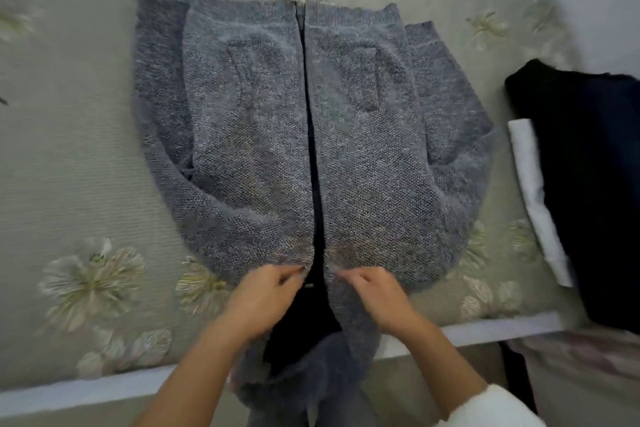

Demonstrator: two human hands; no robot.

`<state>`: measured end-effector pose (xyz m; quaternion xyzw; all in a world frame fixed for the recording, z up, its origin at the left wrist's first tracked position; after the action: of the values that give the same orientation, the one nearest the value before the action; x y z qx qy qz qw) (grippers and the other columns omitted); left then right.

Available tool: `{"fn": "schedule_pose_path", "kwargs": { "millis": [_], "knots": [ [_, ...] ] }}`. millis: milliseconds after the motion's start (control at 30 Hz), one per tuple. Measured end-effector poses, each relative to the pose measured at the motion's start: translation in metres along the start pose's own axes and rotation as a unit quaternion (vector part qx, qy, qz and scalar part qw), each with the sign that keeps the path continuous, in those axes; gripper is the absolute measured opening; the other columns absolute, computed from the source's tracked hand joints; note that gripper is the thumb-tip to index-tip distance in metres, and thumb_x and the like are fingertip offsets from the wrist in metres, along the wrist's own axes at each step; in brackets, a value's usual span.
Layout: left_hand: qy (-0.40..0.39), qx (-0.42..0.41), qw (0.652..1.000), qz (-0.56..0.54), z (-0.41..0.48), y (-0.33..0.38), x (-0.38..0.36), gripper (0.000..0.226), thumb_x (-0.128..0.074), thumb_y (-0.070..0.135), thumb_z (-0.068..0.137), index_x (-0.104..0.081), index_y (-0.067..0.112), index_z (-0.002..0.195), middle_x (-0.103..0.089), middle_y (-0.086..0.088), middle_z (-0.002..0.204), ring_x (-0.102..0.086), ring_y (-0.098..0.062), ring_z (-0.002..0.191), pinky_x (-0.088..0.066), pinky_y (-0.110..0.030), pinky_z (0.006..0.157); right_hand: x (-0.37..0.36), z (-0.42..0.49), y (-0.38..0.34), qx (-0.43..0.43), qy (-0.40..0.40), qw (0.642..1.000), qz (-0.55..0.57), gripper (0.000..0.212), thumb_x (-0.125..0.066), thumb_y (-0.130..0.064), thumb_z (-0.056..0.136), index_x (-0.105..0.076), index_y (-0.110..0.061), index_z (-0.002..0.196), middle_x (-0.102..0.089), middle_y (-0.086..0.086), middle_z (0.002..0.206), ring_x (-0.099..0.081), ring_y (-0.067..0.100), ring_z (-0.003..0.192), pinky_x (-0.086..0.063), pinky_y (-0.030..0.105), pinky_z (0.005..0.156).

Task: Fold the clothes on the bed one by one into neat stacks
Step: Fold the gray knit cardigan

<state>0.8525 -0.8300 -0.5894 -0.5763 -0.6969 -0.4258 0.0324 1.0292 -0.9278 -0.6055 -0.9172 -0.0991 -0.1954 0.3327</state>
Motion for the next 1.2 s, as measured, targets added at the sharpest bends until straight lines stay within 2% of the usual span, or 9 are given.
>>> {"fn": "schedule_pose_path", "kwargs": {
  "millis": [133, 233, 333, 500, 567, 733, 900, 1067, 1200],
  "knots": [
    [0.337, 0.128, 0.915, -0.183, -0.003, -0.060, 0.011, 0.027, -0.063, 0.018, 0.083, -0.060, 0.010, 0.108, -0.062, -0.014, 0.107, -0.058, -0.032, 0.104, -0.046, -0.044, 0.092, 0.017, -0.009, 0.045, -0.132, 0.239, 0.945, 0.180, 0.016, -0.059, -0.018, 0.090, -0.063, -0.020, 0.075, -0.069, 0.008, 0.079, -0.063, 0.027, 0.076, -0.052, 0.045, 0.074],
    [0.275, 0.251, 0.798, -0.475, 0.006, -0.074, 0.005, 0.016, -0.065, 0.017, 0.087, -0.058, 0.013, 0.101, -0.062, -0.013, 0.111, -0.059, -0.031, 0.108, -0.046, -0.044, 0.094, 0.015, -0.011, 0.063, -0.236, 0.234, 0.877, 0.346, 0.011, -0.064, -0.022, 0.088, -0.058, -0.013, 0.087, -0.065, 0.014, 0.093, -0.060, 0.026, 0.080, -0.052, 0.042, 0.076],
    [0.179, 0.225, 0.724, -0.627, 0.023, -0.058, 0.004, 0.037, -0.063, 0.009, 0.088, -0.055, 0.007, 0.124, -0.064, -0.011, 0.118, -0.062, -0.025, 0.104, -0.050, -0.035, 0.084, 0.019, -0.001, 0.045, -0.233, 0.158, 0.807, 0.519, 0.026, -0.064, -0.013, 0.087, -0.056, -0.007, 0.112, -0.065, 0.010, 0.096, -0.060, 0.023, 0.080, -0.046, 0.030, 0.061],
    [0.288, 0.123, 0.874, -0.373, -0.005, -0.039, 0.012, 0.010, -0.069, 0.018, 0.082, -0.066, 0.018, 0.091, -0.070, 0.006, 0.086, -0.067, -0.019, 0.082, -0.051, -0.032, 0.070, 0.034, -0.010, 0.018, -0.095, 0.341, 0.865, 0.356, 0.022, -0.067, -0.006, 0.078, -0.052, -0.017, 0.090, -0.061, -0.004, 0.088, -0.058, 0.008, 0.075, -0.039, 0.020, 0.053],
    [0.303, 0.099, 0.889, -0.329, -0.025, -0.040, 0.001, 0.011, -0.070, 0.019, 0.083, -0.064, 0.021, 0.093, -0.068, 0.010, 0.088, -0.064, -0.015, 0.083, -0.050, -0.034, 0.076, 0.028, -0.022, 0.025, -0.051, 0.338, 0.892, 0.296, 0.021, -0.066, -0.005, 0.080, -0.052, -0.020, 0.084, -0.061, -0.007, 0.085, -0.059, 0.011, 0.077, -0.042, 0.019, 0.058],
    [0.091, 0.189, 0.915, -0.346, -0.061, -0.056, -0.067, 0.018, -0.071, 0.018, 0.084, -0.063, 0.007, 0.096, -0.065, -0.006, 0.090, -0.059, -0.015, 0.078, -0.044, -0.018, 0.060, -0.009, -0.044, 0.077, -0.091, 0.108, 0.969, 0.201, 0.010, -0.065, -0.022, 0.090, -0.061, -0.013, 0.088, -0.065, 0.002, 0.086, -0.060, 0.022, 0.088, -0.051, 0.040, 0.083],
    [-0.023, 0.153, 0.971, -0.182, -0.096, -0.064, -0.109, 0.036, -0.076, 0.034, 0.079, -0.059, 0.023, 0.108, -0.063, 0.006, 0.105, -0.058, -0.014, 0.099, -0.047, -0.026, 0.086, -0.041, -0.077, 0.099, -0.053, -0.021, 0.989, 0.138, 0.018, -0.072, -0.006, 0.078, -0.066, -0.023, 0.081, -0.064, -0.009, 0.082, -0.058, 0.010, 0.081, -0.042, 0.006, 0.060],
    [-0.073, 0.188, 0.953, -0.226, -0.102, -0.051, -0.102, 0.023, -0.069, 0.035, 0.085, -0.068, 0.021, 0.102, -0.072, 0.000, 0.102, -0.067, -0.017, 0.092, -0.055, -0.033, 0.084, -0.031, -0.074, 0.089, -0.134, -0.047, 0.963, 0.230, 0.016, -0.058, -0.004, 0.087, -0.063, -0.015, 0.075, -0.064, 0.002, 0.072, -0.058, 0.015, 0.065, -0.045, 0.023, 0.060],
    [-0.155, 0.235, 0.907, -0.314, -0.098, -0.029, -0.063, 0.050, -0.075, 0.044, 0.067, -0.068, 0.013, 0.106, -0.073, -0.012, 0.100, -0.069, -0.028, 0.094, -0.052, -0.037, 0.080, 0.001, -0.074, 0.066, -0.166, -0.139, 0.936, 0.279, 0.017, -0.052, -0.016, 0.091, -0.066, -0.008, 0.093, -0.069, 0.009, 0.079, -0.063, 0.021, 0.063, -0.047, 0.027, 0.059]
  ]
}}
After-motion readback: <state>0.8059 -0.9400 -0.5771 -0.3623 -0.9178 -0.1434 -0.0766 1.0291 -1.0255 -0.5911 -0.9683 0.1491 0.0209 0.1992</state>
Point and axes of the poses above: each hand's wrist, its own z-axis towards the middle knuckle, its own x-axis out of the back of the hand, y = z × x, the point moved 1 cm from there along z, towards the middle knuckle
